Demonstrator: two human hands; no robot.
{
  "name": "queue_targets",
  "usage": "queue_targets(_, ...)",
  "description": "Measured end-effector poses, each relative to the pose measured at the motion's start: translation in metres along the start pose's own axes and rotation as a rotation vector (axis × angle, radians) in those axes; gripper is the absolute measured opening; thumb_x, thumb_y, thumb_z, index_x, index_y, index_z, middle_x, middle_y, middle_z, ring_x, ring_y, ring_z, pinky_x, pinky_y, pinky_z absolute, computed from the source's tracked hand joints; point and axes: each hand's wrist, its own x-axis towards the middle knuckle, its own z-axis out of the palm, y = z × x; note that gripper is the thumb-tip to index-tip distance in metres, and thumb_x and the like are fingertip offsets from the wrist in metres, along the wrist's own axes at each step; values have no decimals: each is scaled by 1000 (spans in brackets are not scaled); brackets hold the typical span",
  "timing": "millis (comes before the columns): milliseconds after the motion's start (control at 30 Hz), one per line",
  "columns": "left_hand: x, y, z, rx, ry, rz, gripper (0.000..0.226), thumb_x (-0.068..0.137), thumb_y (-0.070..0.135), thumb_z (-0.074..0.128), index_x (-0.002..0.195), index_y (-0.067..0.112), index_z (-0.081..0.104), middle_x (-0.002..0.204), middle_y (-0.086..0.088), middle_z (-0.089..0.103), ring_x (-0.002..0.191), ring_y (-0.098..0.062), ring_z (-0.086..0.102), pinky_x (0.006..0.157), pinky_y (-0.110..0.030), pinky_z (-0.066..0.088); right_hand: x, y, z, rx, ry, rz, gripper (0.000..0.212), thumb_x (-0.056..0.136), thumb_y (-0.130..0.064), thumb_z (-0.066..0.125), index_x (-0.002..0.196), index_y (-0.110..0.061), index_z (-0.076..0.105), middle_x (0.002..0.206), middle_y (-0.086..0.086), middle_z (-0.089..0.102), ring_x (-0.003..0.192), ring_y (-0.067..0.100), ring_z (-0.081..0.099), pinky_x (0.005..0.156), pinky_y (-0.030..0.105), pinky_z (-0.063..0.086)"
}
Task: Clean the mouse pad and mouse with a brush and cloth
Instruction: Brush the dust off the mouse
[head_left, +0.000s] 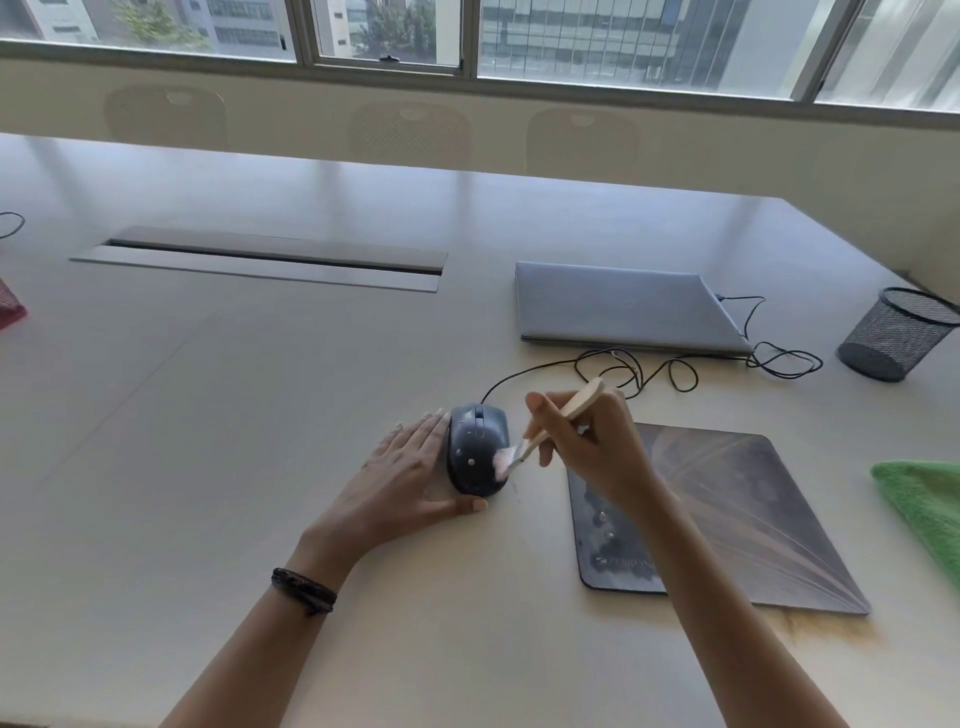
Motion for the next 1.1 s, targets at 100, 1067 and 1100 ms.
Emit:
queue_targets(100,0,0,0,-7,-4,-7,114,61,86,28,150,18,6,158,3,8,144,-6,4,112,-19,-6,0,1,-1,37,58,15,45,89,-39,48,64,-7,69,47,2,62,35,8,53,38,12,35)
queue_targets(1067,-1,-1,1,-1,16,3,111,63,85,32,150,19,7,158,4,9,144,-5,5,112,-19,-6,-7,3,-10,88,82,115,37,85,-46,51,73,-16,68,58,-7,70,38,11,60,35,14,42)
queue_targets(1100,-1,-1,1,-1,18,4,108,67,82,35,150,19,6,158,5,9,144,-5,5,112,-19,-6,-7,2,-9,102,80,112,35,86,-45,51,77,-16,69,62,-7,71,41,11,62,35,15,42)
